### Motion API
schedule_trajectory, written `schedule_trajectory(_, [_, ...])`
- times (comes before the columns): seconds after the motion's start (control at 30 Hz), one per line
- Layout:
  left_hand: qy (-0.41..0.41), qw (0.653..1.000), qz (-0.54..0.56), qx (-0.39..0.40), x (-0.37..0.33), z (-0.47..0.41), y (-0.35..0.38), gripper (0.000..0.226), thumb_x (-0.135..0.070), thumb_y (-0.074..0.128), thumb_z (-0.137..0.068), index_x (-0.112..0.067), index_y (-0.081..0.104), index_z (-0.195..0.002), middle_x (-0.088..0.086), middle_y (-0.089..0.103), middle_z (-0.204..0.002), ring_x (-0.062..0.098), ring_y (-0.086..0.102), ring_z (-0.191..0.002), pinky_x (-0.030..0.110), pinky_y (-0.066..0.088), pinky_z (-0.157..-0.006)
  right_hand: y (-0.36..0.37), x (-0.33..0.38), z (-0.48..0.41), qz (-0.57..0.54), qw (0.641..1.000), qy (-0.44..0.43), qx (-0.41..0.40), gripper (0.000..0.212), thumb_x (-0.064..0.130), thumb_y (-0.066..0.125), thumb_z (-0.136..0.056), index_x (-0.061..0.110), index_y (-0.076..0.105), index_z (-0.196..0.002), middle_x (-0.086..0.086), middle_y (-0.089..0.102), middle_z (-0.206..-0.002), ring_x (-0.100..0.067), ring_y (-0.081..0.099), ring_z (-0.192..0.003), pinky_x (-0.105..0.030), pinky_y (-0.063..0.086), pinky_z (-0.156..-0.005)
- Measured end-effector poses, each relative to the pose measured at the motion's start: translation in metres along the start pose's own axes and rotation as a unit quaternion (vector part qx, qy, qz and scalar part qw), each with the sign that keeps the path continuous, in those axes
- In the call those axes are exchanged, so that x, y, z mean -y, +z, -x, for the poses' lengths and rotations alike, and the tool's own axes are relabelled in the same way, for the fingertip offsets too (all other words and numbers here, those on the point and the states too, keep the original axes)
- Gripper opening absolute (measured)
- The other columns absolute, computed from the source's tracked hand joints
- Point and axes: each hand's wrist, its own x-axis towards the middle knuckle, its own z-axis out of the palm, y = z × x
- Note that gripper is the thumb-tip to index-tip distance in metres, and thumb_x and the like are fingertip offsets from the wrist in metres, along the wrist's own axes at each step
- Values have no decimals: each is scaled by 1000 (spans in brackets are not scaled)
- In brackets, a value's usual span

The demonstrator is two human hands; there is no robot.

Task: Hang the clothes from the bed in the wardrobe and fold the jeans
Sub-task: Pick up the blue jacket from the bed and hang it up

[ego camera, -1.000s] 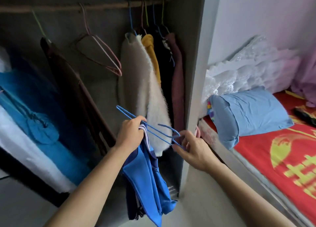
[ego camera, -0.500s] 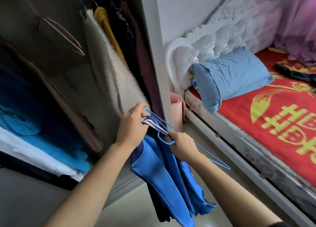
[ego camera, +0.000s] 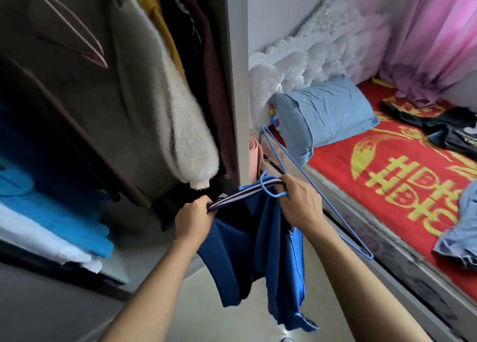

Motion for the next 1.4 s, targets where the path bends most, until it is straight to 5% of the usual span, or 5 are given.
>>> schedule_trajectory(0.2, [49,996,14,79,16,-6,4,55,-77,52,-80,-24,62,-75,-7,61,-62,20,60,-67,28,33,-49,0,-8,2,3,998,58,-20,12,23,49,-92,18,60,-93,-8,70,-94,-37,63,-92,-37,40,-63])
schedule_trajectory(0.4, [79,992,-38,-90,8,-37,-31,17,-40,60,-93,-23,65,-94,9,70,-80,38,65,-76,33,32,-56,-11,2,-9,-15,998,49,-40,15,25,51,-93,19,64,-98,-9,71,-97,-37,63,-94,-36,38,-64])
schedule_trajectory(0.6, [104,990,13,-94,-29,-74,-85,43,-48,57,-87,-15,46,-62,3,55,-58,32,46,-58,32,24,-53,-28,10,-31,-100,988,115,-17,16,23,57,-94,20,68,-105,-11,71,-97,-35,63,-94,-38,48,-73])
schedule_trajectory(0.77, [197,973,108,-61,-73,-101,-126,24,-32,54,-77,-14,45,-64,0,46,-51,24,45,-57,33,33,-51,-42,28,-27,-303,940,155,-2,12,29,64,-94,27,64,-105,15,50,-51,0,44,-41,-25,44,-54])
schedule_trajectory(1.4, [135,971,-64,-184,-97,-125,-141,20,-27,63,-75,-18,51,-62,0,50,-60,31,48,-59,29,31,-55,-88,71,-10,-422,887,92,165,21,13,57,-97,15,77,-92,2,37,-50,-9,28,-41,-18,22,-37])
